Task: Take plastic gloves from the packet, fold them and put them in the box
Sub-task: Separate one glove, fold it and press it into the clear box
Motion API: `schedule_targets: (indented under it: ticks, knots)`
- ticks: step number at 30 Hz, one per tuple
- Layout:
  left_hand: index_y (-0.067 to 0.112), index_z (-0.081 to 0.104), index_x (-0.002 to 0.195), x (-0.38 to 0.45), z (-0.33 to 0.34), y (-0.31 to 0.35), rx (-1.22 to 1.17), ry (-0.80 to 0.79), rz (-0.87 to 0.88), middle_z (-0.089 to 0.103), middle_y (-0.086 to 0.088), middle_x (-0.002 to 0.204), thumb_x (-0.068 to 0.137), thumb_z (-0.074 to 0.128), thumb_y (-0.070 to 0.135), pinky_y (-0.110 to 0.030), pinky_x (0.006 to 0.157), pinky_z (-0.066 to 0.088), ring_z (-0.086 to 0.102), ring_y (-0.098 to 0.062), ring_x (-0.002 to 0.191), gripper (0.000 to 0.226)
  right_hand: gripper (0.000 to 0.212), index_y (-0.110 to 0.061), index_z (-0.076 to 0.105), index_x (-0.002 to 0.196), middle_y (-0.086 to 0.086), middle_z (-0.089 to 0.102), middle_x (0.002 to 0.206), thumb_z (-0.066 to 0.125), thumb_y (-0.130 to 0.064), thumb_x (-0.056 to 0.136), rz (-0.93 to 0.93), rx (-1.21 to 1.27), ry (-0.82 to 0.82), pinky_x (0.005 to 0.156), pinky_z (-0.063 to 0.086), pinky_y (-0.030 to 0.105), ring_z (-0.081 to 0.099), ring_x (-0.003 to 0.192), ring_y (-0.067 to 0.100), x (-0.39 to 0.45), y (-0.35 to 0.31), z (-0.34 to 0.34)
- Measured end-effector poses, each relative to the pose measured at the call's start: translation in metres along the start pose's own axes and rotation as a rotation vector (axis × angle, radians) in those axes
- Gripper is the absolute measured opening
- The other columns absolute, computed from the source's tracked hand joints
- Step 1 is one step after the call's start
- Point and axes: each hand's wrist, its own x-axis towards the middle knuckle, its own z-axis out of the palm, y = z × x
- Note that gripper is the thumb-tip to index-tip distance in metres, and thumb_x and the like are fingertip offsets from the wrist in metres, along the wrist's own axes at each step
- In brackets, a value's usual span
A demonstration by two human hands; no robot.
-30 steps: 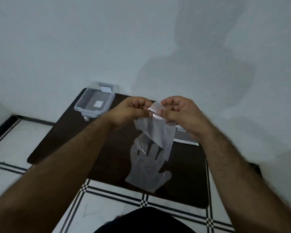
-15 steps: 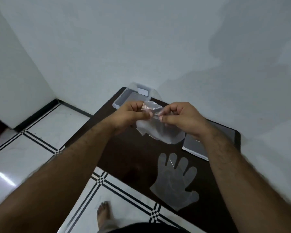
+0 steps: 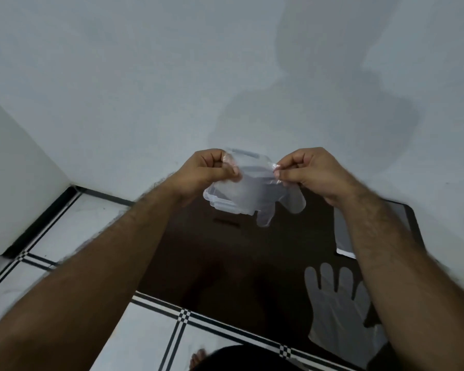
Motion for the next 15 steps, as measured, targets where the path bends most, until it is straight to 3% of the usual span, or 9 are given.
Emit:
schedule_targets:
  ticks: [3, 6, 9, 15]
  knots:
    - [-0.008, 0.071, 0.111, 0.024, -0.017, 0.003, 0.052, -0.034, -0.008, 0.077, -0.029, 0.11, 0.1, 0.076, 0.008, -0.032, 0.088, 0.059, 0.075, -0.026, 0.1, 0.019, 0.015, -0.008, 0.083, 0.097, 0.014, 0.083, 0.087, 0.09, -0.006, 0.084, 0.0, -0.046, 0.012, 0.08, 0.065, 0.03, 0.076, 0.076, 0.02, 0.02, -0.001, 0.007]
    - [-0.004, 0.074, 0.106, 0.052, -0.028, -0.002, 0.086, 0.008, -0.017, 0.078, -0.017, 0.097, 0.097, 0.078, 0.005, -0.027, 0.084, 0.059, 0.074, -0.021, 0.094, 0.013, 0.016, -0.011, 0.084, 0.097, 0.007, 0.083, 0.085, 0.092, -0.008, 0.083, 0.009, -0.061, 0.031, 0.078, 0.065, 0.025, 0.076, 0.075, 0.014, 0.044, 0.003, 0.009]
    - [-0.002, 0.076, 0.103, 0.083, -0.037, -0.01, 0.168, 0.079, -0.029, 0.078, -0.026, 0.106, 0.094, 0.08, 0.001, -0.029, 0.089, 0.061, 0.075, -0.023, 0.096, 0.01, 0.017, -0.012, 0.084, 0.097, 0.001, 0.083, 0.084, 0.093, -0.009, 0.082, 0.031, -0.073, 0.034, 0.075, 0.063, 0.023, 0.074, 0.075, 0.01, 0.074, 0.011, 0.008]
    - [0.015, 0.077, 0.086, 0.142, -0.061, -0.027, 0.334, 0.095, -0.079, 0.081, -0.019, 0.107, 0.089, 0.083, -0.003, -0.042, 0.103, 0.062, 0.078, -0.035, 0.108, 0.02, 0.015, -0.02, 0.085, 0.093, -0.004, 0.083, 0.087, 0.092, -0.01, 0.083, 0.019, -0.224, 0.032, 0.085, 0.062, 0.024, 0.078, 0.084, 0.005, 0.144, 0.036, 0.007]
